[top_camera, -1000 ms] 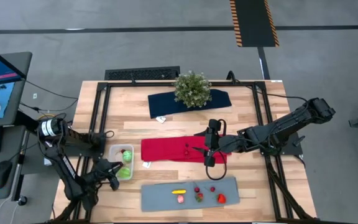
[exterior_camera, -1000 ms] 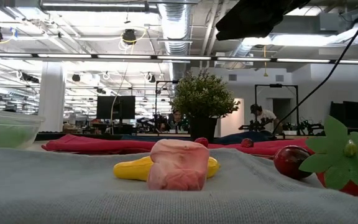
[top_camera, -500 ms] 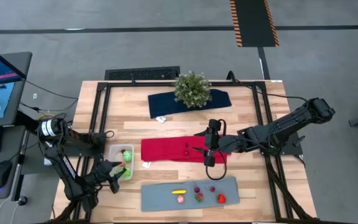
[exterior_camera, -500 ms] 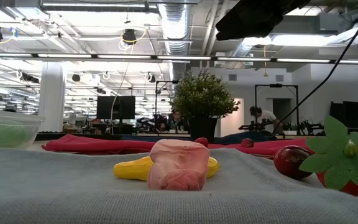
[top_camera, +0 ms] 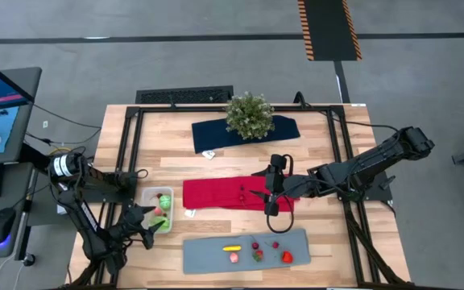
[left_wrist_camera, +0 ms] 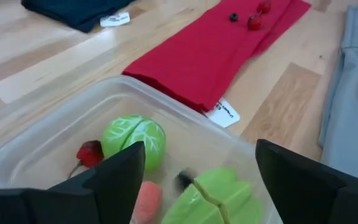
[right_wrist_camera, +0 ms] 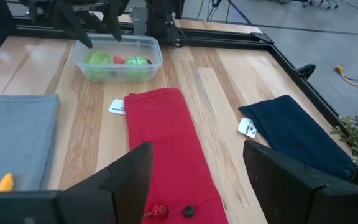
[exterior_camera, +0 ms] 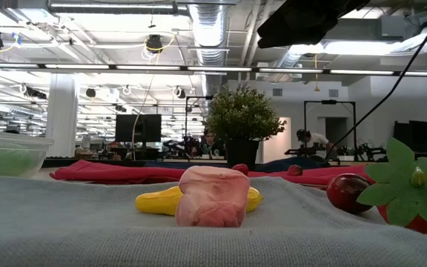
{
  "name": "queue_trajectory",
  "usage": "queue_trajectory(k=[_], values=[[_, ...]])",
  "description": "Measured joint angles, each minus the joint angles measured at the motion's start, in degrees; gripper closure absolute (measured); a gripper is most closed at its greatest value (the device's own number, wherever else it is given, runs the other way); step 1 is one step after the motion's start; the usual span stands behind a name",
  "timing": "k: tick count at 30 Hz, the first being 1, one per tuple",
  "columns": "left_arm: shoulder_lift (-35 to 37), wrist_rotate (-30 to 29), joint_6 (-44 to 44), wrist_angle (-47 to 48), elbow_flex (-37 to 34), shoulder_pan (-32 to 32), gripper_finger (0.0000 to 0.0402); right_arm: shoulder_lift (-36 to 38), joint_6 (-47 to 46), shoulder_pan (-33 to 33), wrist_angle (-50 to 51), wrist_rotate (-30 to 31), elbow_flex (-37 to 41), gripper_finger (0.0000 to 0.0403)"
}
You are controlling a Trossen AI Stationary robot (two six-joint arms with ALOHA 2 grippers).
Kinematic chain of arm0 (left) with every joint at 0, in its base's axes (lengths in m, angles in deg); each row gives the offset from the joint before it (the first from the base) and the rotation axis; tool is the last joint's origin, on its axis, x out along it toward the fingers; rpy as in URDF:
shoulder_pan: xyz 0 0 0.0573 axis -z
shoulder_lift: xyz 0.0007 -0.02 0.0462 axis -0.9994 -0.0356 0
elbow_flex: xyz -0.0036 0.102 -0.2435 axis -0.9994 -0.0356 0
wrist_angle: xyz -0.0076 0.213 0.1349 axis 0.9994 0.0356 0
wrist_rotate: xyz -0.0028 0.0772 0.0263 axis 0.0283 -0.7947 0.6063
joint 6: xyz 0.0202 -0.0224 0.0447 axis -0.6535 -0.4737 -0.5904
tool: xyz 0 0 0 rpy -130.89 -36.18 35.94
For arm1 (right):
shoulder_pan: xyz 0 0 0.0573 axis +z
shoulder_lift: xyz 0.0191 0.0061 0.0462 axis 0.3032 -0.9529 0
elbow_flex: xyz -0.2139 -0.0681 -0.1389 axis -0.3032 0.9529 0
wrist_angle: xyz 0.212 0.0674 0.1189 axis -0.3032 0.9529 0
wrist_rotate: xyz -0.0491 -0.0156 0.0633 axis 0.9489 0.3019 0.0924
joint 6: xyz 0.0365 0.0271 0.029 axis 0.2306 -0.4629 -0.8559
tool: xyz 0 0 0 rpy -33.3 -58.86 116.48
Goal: Pick and placing Produce into tupperware
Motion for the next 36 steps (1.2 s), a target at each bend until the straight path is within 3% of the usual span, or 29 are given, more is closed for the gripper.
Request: queue_trajectory(k=[8,12,19,26,32,34,36], values=[[0.0,-10.57,2.08,0.12,1.55,-1.29,0.0113,0.0,-0.01,0.01,0.0,0.0,0.0,0.0128],[0.0,-16.74,-1.24,-2.35,2.61,-3.48,0.0125,0.0,0.0,0.02,0.0,0.0,0.0,0.0128],[0.0,-19.42,-19.95,-16.47,3.23,-7.78,0.015,0.0,-0.02,0.0,0.0,0.0,0.0,0.0128],[0.0,-17.6,-50.54,-40.66,4.16,-14.84,0.0177,0.0,-0.01,0.0,0.0,0.0,0.0,0.0128],[0.0,-5.37,-95.11,-73.21,6.1,-21.83,0.02,0.0,0.0,0.0,0.0,0.0,0.0,0.0128],[1.01,-1.33,-103.87,-78.19,6.19,-23.51,0.0205,0.0,1.13,0.0,-0.1,0.0,0.0,0.0128],[3.2,1.75,-107.04,-77.94,6.19,-25.38,0.0208,0.0,5.84,-0.35,-0.54,-0.02,0.0,0.0128]])
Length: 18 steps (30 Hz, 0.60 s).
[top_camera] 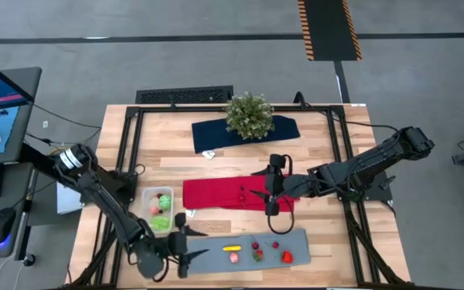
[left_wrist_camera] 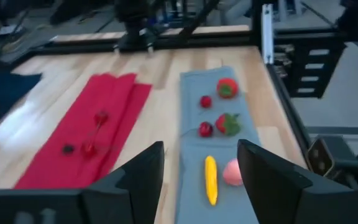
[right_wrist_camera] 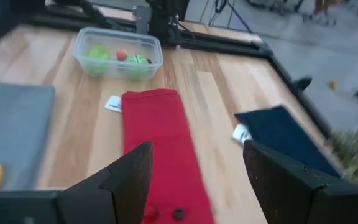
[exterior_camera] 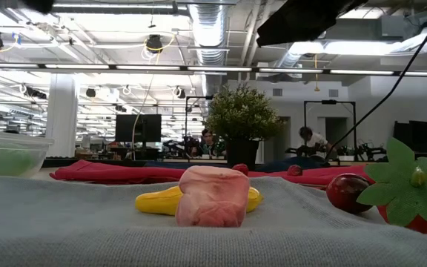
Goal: Pick and placing Produce into tupperware
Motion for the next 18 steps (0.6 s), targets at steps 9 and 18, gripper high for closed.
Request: queue_trajectory(k=[9,18], values=[[11.91,20.93,-9.93,6.63,-0.56,-12.07,0.021,0.0,3.18,-0.4,0.1,0.0,0.0,0.0128],[31.26,29.62,-13.24,6.29,-13.3,-23.59,0.021,4.64,-18.79,-1.2,17.77,0.94,-0.24,0.0128]])
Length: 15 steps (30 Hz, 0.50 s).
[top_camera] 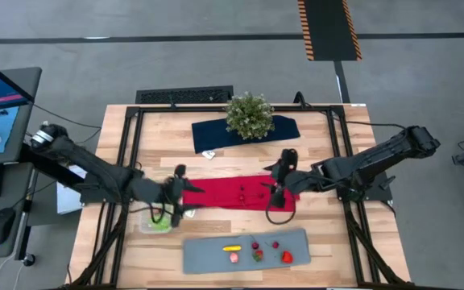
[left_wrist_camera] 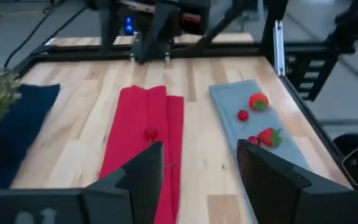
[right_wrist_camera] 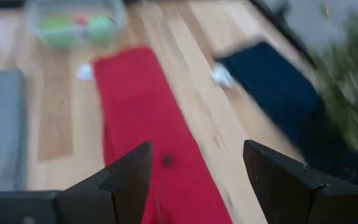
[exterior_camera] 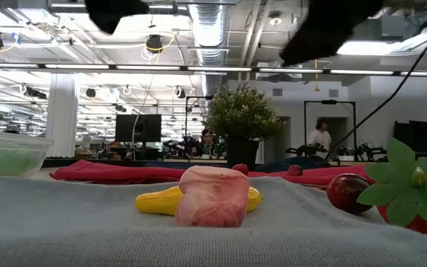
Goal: Pick and placing Produce into tupperware
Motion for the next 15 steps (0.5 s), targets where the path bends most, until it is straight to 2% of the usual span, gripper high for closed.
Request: queue_trajectory(k=[4,8,15], values=[[7.77,3.75,-0.12,-10.22,-9.31,-1.06,0.021,3.55,-14.86,0.92,7.6,-1.97,0.92,0.0128],[12.24,2.3,-0.38,-18.86,-16.05,-1.06,0.021,4.84,-26.65,3.32,9.11,-6.73,1.05,0.0128],[13.5,2.12,-0.13,-23.02,-19.28,-1.07,0.021,2.91,-28.0,10.1,1.06,-9.78,1.05,0.0128]])
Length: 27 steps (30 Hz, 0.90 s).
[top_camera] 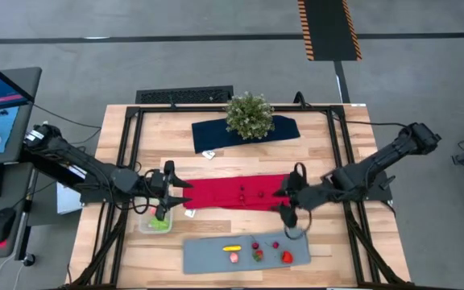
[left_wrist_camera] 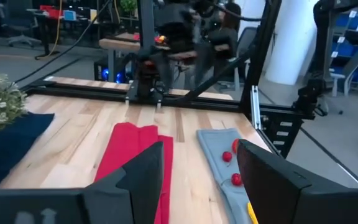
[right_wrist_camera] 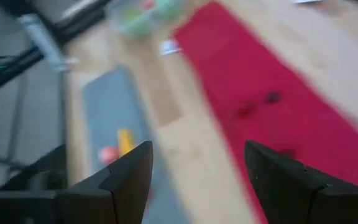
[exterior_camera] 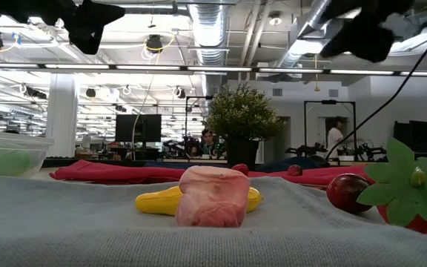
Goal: Pick and placing Produce into tupperware
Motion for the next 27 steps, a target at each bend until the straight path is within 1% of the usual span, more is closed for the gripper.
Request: queue_trajectory(k=[3,7,9,11,13,15,18,21,23,27], values=[[-0.01,-0.01,0.15,-0.11,-0.01,0.02,0.021,-1.77,0.65,3.65,-6.29,-0.2,-0.09,0.0128],[-0.01,-0.81,-0.46,-0.61,-0.01,0.02,0.021,-5.45,2.82,6.96,-14.56,-0.16,-0.07,0.0128],[-0.01,-2.49,-0.24,-0.56,-0.01,0.02,0.0209,-7.24,2.5,7.91,-19.24,-0.16,-0.07,0.0128],[-0.02,-4.14,0.86,-0.4,-0.01,0.02,0.0209,-8.92,2.15,8.31,-26.13,-0.32,-0.04,0.0128],[-0.07,-4.66,1.54,-0.36,-0.01,0.02,0.0209,-10.93,1.4,8.52,-33.84,-0.05,-0.11,0.0128],[-0.07,-4.71,1.59,-0.37,-0.01,0.02,0.0209,-13.35,1.33,9.08,-37.83,-0.02,-0.13,0.0128],[-0.09,-4.94,1.47,-0.37,-0.01,0.02,0.0209,-17.0,0.76,9.95,-36.75,-1.31,-0.83,0.0128],[-0.35,-6.14,1.66,-0.35,-0.01,0.02,0.0209,-19.62,-2.33,10.38,-36.69,-1.73,-0.79,0.0128],[-0.36,-8.09,1.66,-0.35,-0.01,0.02,0.0209,-20.69,-4.75,10.32,-36.68,-1.7,-0.79,0.0128],[-0.35,-12.75,3.81,-0.69,-0.01,0.02,0.0209,-23.37,-6.02,10.12,-35.48,-0.57,-0.86,0.0128]])
